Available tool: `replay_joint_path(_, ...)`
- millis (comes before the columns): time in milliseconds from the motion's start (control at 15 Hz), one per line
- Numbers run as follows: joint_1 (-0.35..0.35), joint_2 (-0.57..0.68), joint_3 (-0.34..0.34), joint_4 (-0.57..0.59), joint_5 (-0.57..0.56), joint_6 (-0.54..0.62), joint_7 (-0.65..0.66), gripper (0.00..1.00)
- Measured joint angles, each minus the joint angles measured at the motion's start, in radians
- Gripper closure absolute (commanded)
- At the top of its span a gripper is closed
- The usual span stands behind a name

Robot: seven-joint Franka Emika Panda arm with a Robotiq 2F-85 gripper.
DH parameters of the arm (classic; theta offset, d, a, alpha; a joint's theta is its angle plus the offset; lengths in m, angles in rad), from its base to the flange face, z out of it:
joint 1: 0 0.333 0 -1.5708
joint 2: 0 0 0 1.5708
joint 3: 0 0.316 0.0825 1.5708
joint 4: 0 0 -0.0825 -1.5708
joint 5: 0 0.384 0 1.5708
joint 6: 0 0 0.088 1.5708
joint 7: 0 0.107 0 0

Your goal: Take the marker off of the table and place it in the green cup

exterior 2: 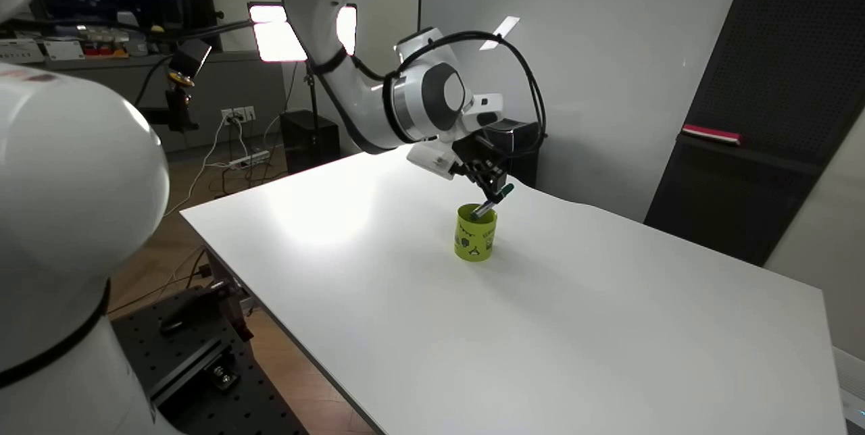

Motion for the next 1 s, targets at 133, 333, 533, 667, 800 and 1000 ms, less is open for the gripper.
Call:
replay_joint_path(133,0.022,0.011,-0.016,-0.015,0.039,0.027,-0.002,0.95)
replay_joint_path(333,0.045,0.03,-0.02,-0.038,0.11,0.072,-0.012,0.95)
replay_joint_path(533,0.069,0.057,-0.02,-0.051,0.188,0.117,-0.033,0.95)
replay_joint_path(667,0.086,0.081,-0.022,-0.057,0.246,0.148,-0.056,0.95)
replay_joint_path(800,0.103,0.106,-0.023,-0.062,0.308,0.177,-0.082,0.95)
replay_joint_path(1000,0.12,0.132,-0.021,-0.065,0.388,0.189,-0.133,0.54)
